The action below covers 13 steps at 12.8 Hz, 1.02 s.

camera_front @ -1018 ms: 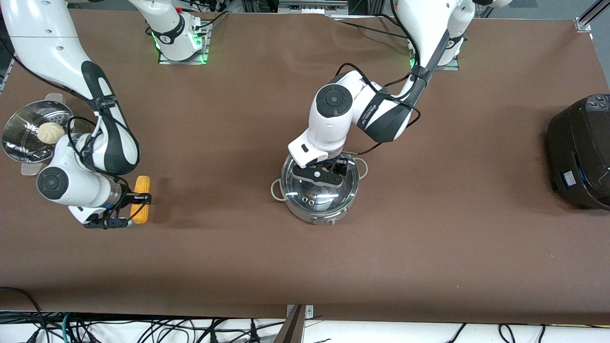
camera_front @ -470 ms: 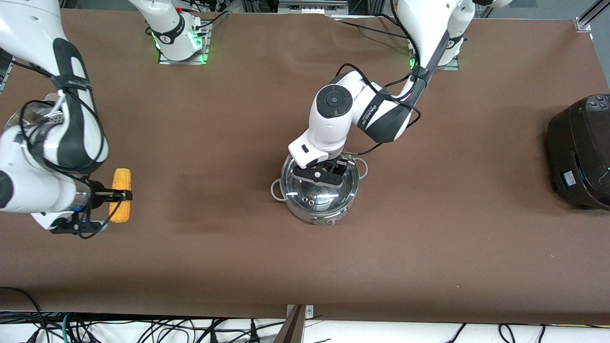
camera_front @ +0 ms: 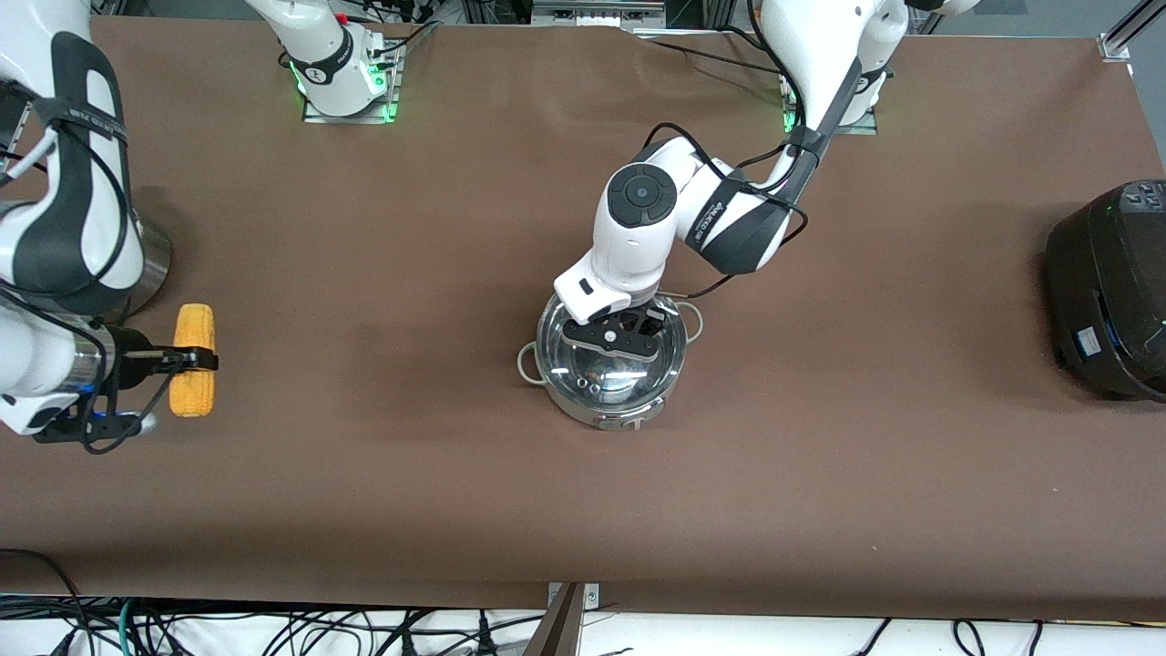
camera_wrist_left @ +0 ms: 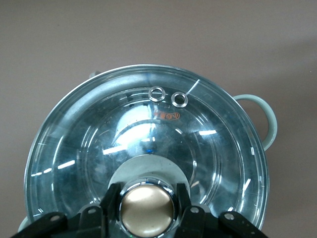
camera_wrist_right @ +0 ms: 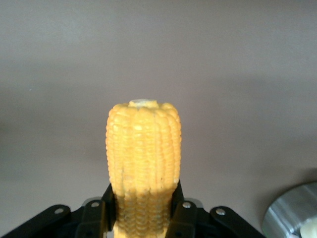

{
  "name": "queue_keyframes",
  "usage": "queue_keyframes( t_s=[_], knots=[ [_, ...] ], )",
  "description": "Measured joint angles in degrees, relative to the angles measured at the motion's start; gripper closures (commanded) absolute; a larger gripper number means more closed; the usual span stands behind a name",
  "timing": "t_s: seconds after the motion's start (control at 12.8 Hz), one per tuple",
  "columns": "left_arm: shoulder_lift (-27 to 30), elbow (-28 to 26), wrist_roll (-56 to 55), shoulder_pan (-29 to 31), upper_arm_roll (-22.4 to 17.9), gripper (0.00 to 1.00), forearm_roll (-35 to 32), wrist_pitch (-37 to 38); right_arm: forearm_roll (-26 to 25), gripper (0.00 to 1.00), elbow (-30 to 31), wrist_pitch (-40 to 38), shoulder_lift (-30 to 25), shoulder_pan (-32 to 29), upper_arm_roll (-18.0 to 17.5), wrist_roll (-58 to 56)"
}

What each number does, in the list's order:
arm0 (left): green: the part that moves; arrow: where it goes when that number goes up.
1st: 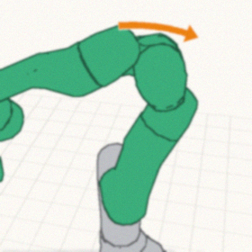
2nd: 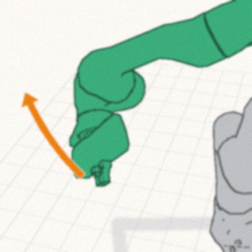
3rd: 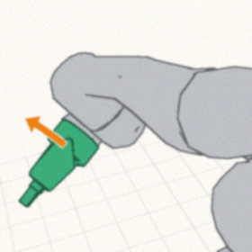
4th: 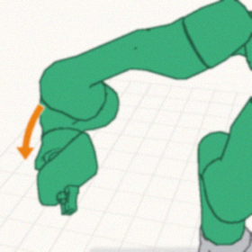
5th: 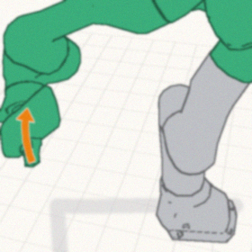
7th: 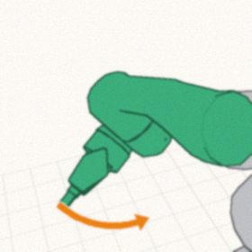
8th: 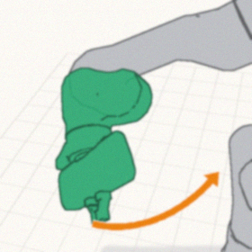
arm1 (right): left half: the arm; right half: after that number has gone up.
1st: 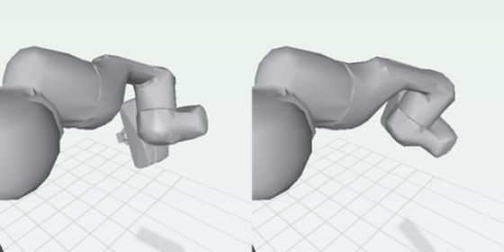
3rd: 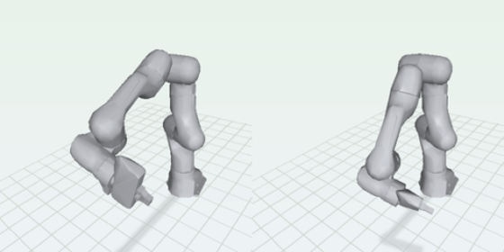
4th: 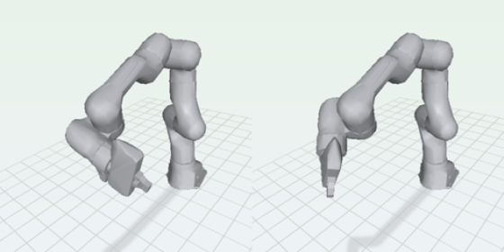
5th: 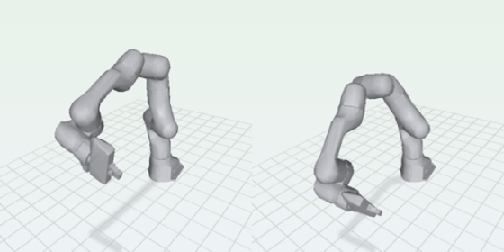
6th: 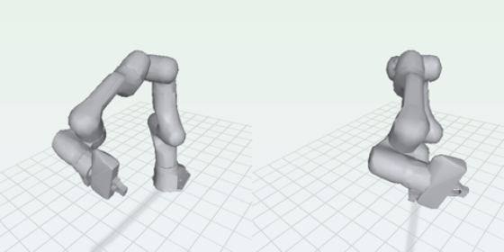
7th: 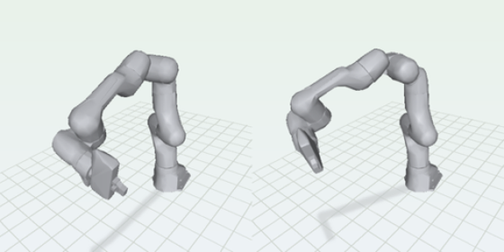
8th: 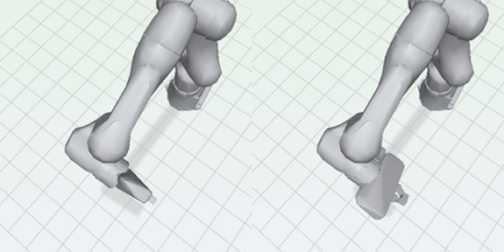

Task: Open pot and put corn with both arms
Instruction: 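Lift the lid with the left gripper while the right gripper lifts the corn, then lower the lid beside the pot while the right gripper lowers the corn inside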

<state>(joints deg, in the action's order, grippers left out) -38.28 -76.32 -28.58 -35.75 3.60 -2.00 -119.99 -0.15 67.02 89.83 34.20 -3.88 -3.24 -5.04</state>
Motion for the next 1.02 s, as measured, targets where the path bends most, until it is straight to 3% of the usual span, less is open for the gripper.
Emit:
queue_keyframes(
  t_s=[0.31,0.55,1.02],
  knots=[
    [1.44,3.81,-1.04,0.54,-0.08,0.84,4.58,9.78,2.97,0.81,-1.99,-3.29,-3.27,0.30,-0.51,-0.03],
    [4.27,8.17,-1.47,4.05,-0.33,0.84,4.69,20.11,3.90,0.81,-2.67,-3.07,-3.61,2.70,-3.27,4.37],
    [13.73,7.16,9.06,13.75,-0.63,0.84,4.60,35.50,4.04,0.81,-3.60,7.28,-2.45,19.75,-4.55,21.10]
  ],
)
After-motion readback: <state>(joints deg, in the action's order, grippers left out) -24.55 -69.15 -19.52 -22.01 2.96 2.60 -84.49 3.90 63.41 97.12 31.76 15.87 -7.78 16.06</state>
